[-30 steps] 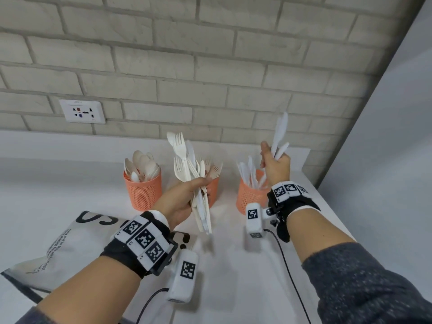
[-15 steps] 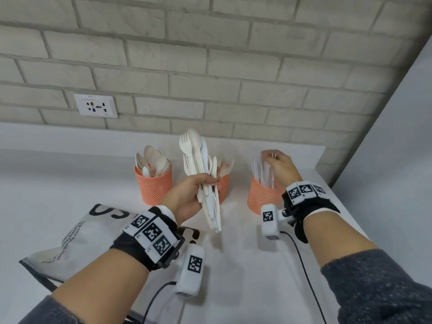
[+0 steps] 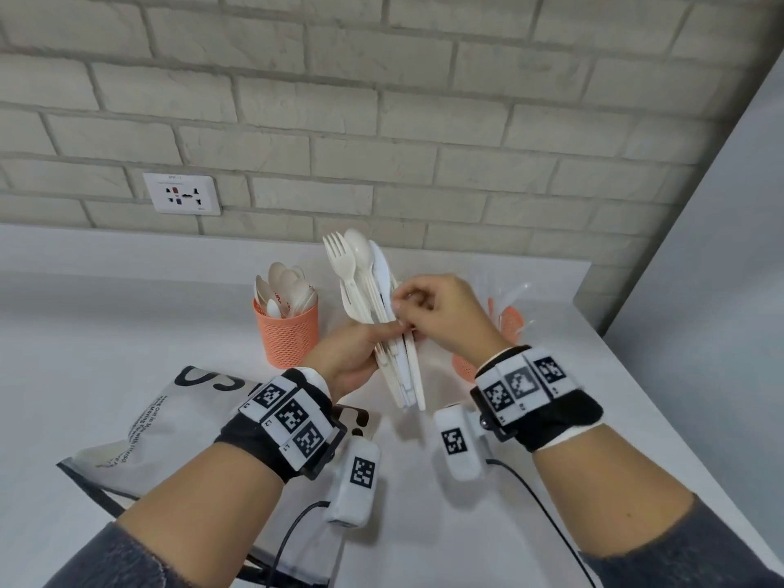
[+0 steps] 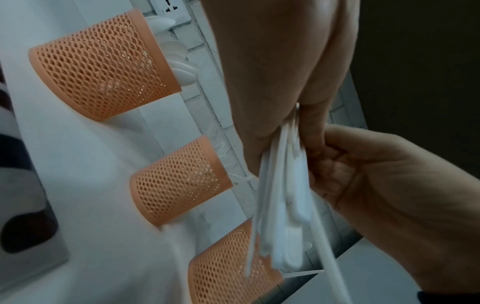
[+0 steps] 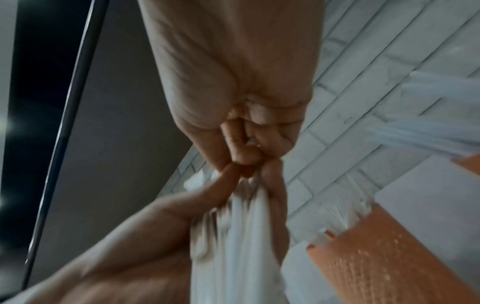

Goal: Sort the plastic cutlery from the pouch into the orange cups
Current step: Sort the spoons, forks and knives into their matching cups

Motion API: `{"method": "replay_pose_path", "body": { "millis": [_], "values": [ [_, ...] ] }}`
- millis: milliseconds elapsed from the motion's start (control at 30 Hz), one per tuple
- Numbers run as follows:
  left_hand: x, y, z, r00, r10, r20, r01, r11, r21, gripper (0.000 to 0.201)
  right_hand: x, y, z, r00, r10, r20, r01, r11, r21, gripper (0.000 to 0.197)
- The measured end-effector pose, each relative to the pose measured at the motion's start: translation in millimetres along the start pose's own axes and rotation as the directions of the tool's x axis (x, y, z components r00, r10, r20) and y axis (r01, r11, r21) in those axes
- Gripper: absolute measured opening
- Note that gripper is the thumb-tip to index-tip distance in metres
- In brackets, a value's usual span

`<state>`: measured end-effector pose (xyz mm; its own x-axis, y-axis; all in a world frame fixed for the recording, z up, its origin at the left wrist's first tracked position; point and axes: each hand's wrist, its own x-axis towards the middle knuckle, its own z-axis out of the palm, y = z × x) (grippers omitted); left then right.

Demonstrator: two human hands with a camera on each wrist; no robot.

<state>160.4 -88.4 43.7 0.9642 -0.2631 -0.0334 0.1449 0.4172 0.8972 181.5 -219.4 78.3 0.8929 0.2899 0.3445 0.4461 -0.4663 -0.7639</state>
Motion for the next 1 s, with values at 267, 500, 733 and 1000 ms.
{"method": "replay_pose_path", "body": {
  "millis": [267, 500, 733, 1000],
  "values": [
    [-12.5, 4.0, -6.0, 0.999, -0.009, 0.042, 0.008, 1.0, 0.016, 0.025, -3.4, -7.1, 18.3, 0.994, 0.112, -0.009, -0.112, 0.993, -0.024, 0.014],
    [-10.9, 5.5, -16.6, 0.995, -0.067, -0.075, 0.063, 0.997, -0.051, 0.018, -2.6, -16.2, 4.1, 0.99, 0.135, 0.032, -0.138, 0.981, 0.133, 0.009],
    [-2.0, 9.1, -22.5, 0.977, -0.046, -0.209, -0.006, 0.97, -0.242, 0.029, -29.0, 2.1, 6.8, 0.992, 0.079, 0.097, -0.089, 0.991, 0.102, 0.013],
    [-3.3, 15.6, -16.9, 0.975, -0.012, -0.22, -0.069, 0.932, -0.357, 0.015, -41.6, 26.8, 19.7, 0.905, 0.239, 0.353, -0.383, 0.819, 0.427, 0.024]
  ]
}}
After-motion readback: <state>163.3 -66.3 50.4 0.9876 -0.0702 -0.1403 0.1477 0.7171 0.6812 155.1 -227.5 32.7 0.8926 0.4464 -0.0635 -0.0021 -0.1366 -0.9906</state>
